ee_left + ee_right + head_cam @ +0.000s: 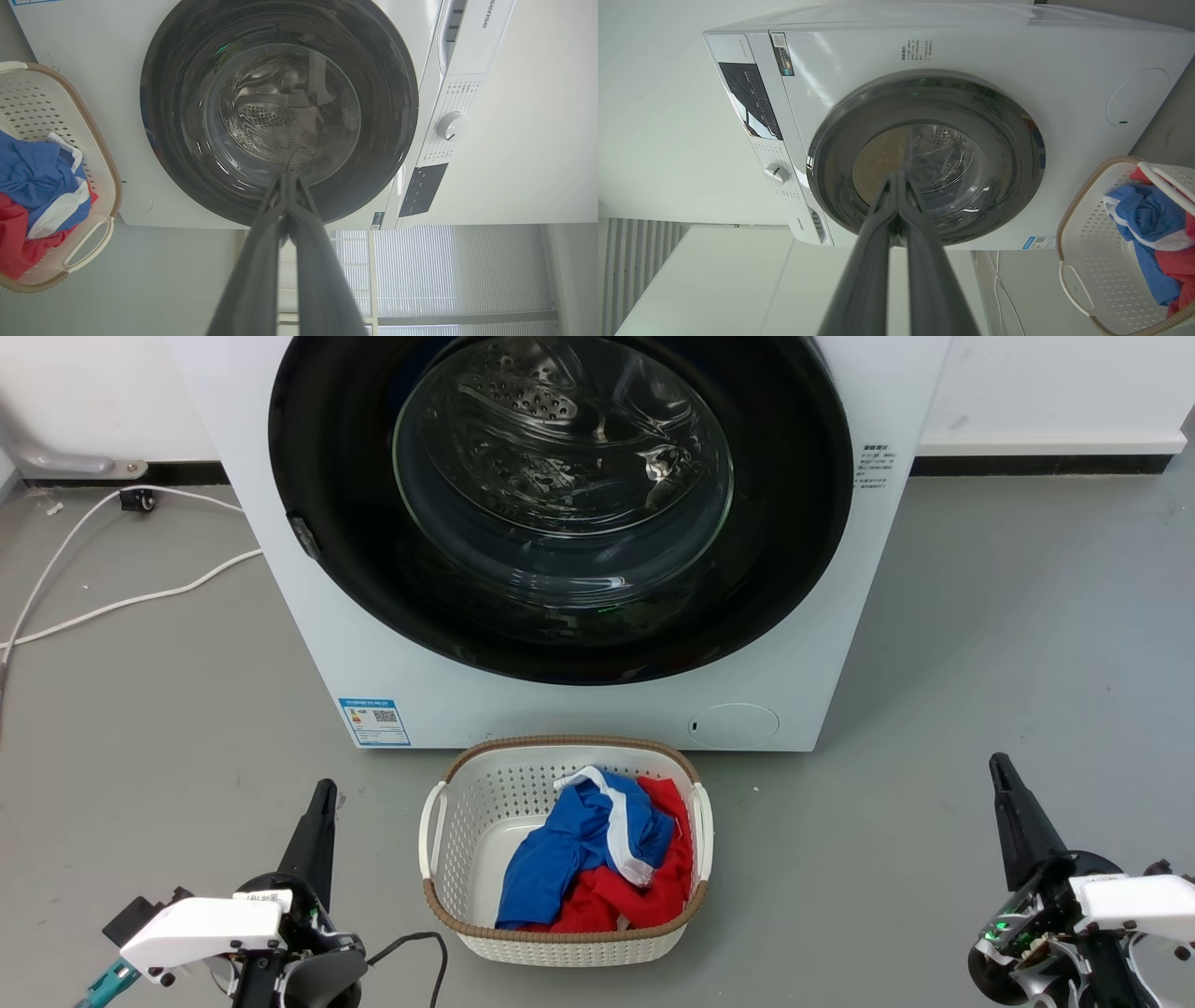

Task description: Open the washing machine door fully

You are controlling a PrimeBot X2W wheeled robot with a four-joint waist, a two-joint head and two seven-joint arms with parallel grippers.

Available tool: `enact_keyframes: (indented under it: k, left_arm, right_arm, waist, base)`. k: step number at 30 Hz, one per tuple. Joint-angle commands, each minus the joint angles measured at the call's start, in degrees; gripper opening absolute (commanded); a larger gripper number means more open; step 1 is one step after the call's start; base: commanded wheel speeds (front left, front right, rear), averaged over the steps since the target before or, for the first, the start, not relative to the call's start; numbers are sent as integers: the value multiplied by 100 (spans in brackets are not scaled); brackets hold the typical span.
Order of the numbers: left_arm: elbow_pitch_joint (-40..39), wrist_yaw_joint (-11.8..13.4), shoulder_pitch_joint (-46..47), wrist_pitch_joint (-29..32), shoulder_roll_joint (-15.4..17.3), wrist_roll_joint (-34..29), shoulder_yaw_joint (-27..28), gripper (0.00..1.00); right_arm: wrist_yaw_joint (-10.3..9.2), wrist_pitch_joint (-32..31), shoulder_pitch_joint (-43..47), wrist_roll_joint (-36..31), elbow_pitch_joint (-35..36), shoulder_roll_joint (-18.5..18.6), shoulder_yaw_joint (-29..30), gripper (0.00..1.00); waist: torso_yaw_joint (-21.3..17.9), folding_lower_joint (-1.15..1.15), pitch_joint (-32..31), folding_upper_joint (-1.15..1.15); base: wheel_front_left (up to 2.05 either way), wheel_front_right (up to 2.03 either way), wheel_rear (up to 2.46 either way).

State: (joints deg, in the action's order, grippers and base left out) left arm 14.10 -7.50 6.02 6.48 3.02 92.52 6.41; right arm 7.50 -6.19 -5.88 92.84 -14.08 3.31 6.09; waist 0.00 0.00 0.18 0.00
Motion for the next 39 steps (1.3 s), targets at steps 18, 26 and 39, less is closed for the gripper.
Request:
enact_keyframes:
  k: [18,26,39]
  left_arm:
    - [-80,63,-236,-353,-18,-780,21,100]
    - [-417,282,-293,-558,-17,-1806,-85,100]
    - [-665,753,-443,-854,-14,-3636,-407,100]
  right_arm:
    - [-1,346,290,-911,56,-20,34,100]
    - [-1,548,397,-1938,402,-22,-22,100]
    - [0,845,556,-3938,932,-25,-189,100]
  waist:
    - [6,0,9,0]
    - [12,0,19,0]
    - [11,0,35,0]
  base:
    - [0,0,0]
    - [0,0,0]
    - [0,0,0]
